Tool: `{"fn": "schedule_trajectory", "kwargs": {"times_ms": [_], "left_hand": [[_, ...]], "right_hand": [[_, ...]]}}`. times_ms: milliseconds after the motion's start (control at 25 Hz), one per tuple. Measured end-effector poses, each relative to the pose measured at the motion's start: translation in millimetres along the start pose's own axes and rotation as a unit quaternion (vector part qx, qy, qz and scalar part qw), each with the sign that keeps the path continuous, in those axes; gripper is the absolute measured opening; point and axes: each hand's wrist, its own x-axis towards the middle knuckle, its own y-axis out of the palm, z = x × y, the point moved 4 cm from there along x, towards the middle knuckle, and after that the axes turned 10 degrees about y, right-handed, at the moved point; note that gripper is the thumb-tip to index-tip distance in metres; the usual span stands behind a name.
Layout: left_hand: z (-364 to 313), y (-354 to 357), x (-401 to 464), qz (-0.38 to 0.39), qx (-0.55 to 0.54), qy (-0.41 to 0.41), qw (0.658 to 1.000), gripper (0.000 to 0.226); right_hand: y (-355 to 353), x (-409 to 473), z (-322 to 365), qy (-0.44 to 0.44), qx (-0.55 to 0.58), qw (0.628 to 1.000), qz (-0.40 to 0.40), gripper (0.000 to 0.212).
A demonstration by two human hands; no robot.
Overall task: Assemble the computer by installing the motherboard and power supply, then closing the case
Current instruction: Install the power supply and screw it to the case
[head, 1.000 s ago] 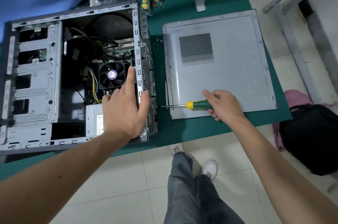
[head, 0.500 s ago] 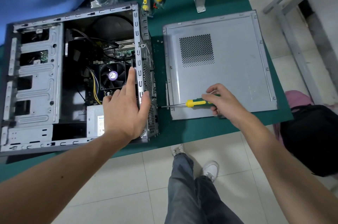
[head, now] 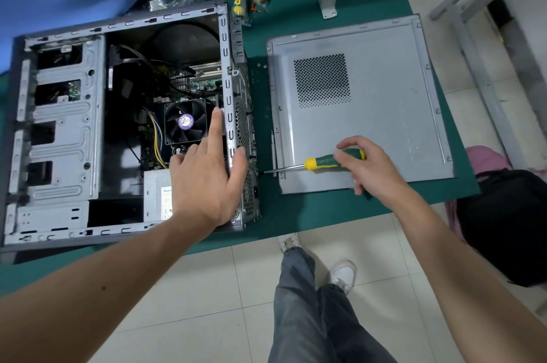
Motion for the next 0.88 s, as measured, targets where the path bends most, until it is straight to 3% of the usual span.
{"fn": "schedule_trajectory", "kwargs": {"times_ms": [120,240,320,520,640,720,880], "left_hand": [[0.3,0.3,0.2,0.0,0.001,0.0,1.0,0.068],[-0.2,-0.1,-0.6,-0.001,0.001,-0.002,1.0,0.068],[-0.5,0.0,0.0,-0.001,0.002,-0.001,1.0,0.068],[1.3,0.4,0.1,0.0,0.003,0.001,1.0,0.068],[-0.5,-0.3,-0.5,-0.006,0.0,0.004,1.0,0.069],[-0.8,0.2,0.5,-0.008,0.0,0.006,1.0,0.068],[1.1,1.2,0.6,-0.006,0.008,0.008,1.0,0.068]], "right_hand": [[1.2,3.9,3.9,0.017,-0.056,0.997,-0.047,0.036],[1.6,7.4,8.9,0.006,0.032,0.999,0.018,0.014],[-1.9,7.1,8.6,-0.012,0.079,0.997,0.018,0.015],[-2.9,7.6,9.9,0.048,-0.048,0.997,-0.032,0.033],[1.2,5.3,13.0,-0.016,-0.018,0.999,0.027,0.013],[0.0,4.2,11.0,-0.047,0.038,0.997,0.05,0.016],[-5.1,10.5,9.7,-0.002,-0.015,1.0,0.009,0.016]]}}
